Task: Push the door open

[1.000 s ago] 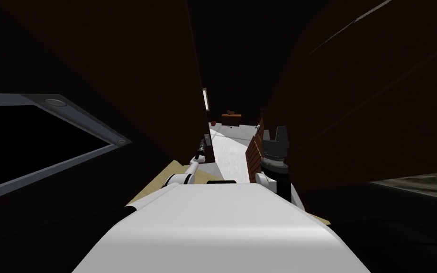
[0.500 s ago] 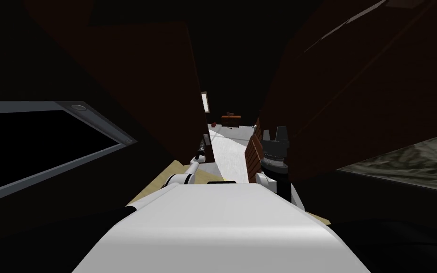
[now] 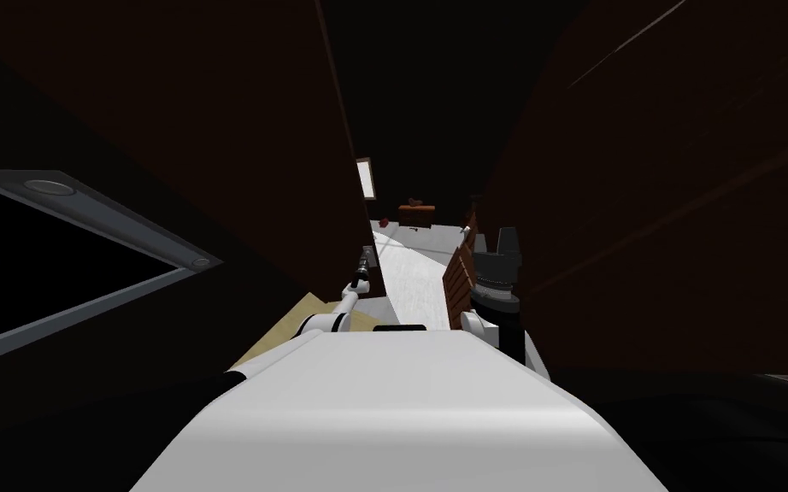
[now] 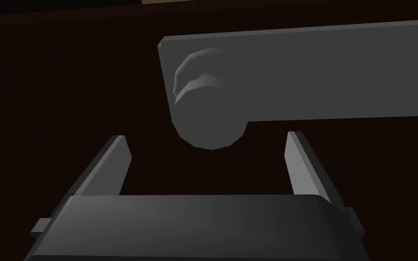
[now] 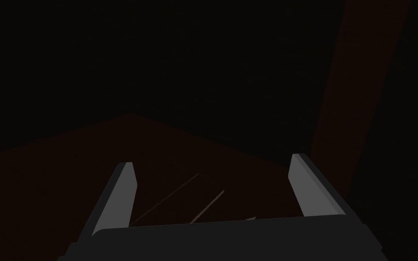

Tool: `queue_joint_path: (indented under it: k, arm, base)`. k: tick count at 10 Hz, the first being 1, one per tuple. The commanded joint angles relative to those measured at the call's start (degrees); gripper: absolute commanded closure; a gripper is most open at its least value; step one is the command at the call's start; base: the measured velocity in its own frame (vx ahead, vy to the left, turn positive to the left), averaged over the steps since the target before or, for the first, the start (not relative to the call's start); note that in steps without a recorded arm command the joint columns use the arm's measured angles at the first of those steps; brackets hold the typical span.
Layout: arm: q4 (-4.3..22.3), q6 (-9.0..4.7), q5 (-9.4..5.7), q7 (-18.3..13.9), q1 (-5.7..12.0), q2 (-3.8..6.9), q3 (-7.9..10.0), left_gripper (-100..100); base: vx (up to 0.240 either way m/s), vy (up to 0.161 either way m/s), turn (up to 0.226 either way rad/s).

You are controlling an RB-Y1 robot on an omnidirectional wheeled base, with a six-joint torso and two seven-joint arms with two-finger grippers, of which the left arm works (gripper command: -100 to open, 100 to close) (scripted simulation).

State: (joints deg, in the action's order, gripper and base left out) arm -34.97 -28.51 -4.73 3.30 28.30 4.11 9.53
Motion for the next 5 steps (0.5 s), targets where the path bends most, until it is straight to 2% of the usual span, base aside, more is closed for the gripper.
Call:
queue_joint_path:
  k: [1, 2, 3, 4, 5]
  arm:
    - [0.0, -0.26, -0.03, 0.06, -0.11, -0.06, 0.14, -100]
    - [0.03, -0.44, -0.06, 0.1, -0.18, -0.18, 0.23, -100]
    - [0.0, -0.3, -0.04, 0.07, -0.15, -0.13, 0.17, -100]
    - [0.0, -0.3, -0.04, 0.07, -0.15, -0.13, 0.17, 100]
    - [0.0, -0.3, -0.04, 0.07, -0.15, -0.13, 0.17, 100]
  base:
    - [0.2, 0.019, -0.022]
    - [0.219, 0.019, -0.027]
    - [0.1, 0.007, -0.004]
    - [-0.015, 0.0, 0.007]
    - [-0.033, -0.001, -0.003]
